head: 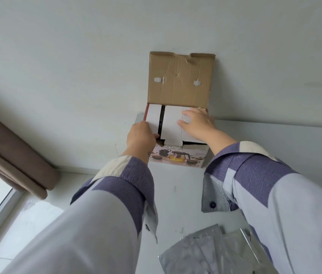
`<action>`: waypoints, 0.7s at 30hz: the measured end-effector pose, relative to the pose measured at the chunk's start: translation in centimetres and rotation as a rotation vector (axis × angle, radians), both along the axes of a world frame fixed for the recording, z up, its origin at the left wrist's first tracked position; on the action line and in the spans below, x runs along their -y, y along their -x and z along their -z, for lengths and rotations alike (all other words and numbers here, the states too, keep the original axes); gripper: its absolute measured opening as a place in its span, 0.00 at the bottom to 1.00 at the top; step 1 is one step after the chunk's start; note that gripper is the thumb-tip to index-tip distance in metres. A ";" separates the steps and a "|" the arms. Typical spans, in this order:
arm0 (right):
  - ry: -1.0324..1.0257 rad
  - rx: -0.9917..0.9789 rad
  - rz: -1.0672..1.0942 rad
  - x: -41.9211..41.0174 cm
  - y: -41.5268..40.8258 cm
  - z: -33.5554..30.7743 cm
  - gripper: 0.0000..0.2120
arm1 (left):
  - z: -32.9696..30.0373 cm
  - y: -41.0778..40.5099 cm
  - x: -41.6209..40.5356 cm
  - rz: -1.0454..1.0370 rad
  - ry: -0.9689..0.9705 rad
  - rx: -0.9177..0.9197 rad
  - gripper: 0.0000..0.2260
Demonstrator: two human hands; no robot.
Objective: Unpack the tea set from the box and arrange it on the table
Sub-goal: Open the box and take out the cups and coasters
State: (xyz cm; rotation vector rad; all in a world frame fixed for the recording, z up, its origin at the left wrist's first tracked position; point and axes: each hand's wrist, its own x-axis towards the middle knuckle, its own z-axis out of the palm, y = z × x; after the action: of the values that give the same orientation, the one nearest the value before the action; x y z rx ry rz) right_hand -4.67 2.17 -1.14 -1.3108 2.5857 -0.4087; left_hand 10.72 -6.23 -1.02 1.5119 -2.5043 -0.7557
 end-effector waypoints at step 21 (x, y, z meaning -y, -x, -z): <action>0.734 -0.184 0.381 -8.2 -3.9 -0.6 0.15 | -0.2 -0.3 -1.2 0.009 0.012 -0.014 0.13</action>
State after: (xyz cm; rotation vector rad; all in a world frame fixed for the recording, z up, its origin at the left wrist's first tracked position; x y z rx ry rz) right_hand -0.74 10.41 -0.57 -1.0346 2.9692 -1.4761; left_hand 10.98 -5.05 -0.78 1.4873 -2.5026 -0.7479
